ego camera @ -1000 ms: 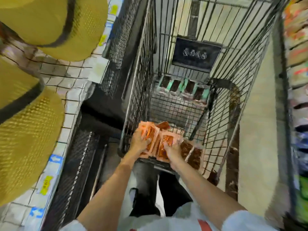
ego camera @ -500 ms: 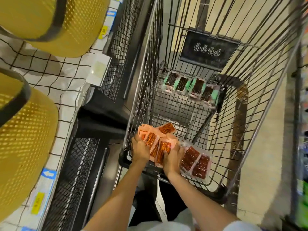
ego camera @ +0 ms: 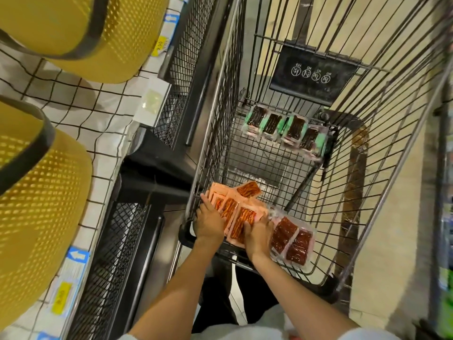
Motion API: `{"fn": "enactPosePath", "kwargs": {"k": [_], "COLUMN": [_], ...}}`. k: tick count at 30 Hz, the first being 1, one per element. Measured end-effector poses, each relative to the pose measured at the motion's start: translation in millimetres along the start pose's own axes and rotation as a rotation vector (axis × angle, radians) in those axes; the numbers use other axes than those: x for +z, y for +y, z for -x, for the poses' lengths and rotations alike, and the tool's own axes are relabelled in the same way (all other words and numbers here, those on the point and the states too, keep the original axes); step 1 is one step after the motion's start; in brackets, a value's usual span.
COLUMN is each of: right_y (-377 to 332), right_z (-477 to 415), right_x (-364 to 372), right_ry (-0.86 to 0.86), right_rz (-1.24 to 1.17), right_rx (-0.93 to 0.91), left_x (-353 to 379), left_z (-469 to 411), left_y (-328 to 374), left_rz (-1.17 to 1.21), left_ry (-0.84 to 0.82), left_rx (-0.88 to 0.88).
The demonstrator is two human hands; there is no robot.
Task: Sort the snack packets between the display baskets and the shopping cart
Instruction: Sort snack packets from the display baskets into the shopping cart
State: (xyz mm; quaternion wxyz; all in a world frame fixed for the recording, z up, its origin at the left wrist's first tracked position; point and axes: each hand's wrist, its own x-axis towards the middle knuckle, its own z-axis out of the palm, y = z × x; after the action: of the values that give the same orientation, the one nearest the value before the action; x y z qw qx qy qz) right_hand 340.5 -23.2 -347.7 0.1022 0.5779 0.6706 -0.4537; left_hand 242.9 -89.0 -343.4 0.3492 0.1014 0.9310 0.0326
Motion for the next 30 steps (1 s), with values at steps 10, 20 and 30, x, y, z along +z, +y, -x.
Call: {"fn": "enactPosePath", "kwargs": {"k": [10, 20, 30], "right_y": [-11, -69, -92], "right_z": [30, 146, 294], "right_x": [-69, -116, -72], "right_ry": [-0.206, -0.656, -0.709], "right_rz": [0.103, 0.268, 0.263], "right_rx": [-0.463, -0.953, -1.335], "left_x": [-64, -103, -94], "left_z": [98, 259, 399], "left_y": [-30, -156, -248], "left_rz": [0.367, 0.585, 0.675], "left_ry": [0.117, 0.470, 0.761], "left_rx": [0.345, 0.148, 0.135]}}
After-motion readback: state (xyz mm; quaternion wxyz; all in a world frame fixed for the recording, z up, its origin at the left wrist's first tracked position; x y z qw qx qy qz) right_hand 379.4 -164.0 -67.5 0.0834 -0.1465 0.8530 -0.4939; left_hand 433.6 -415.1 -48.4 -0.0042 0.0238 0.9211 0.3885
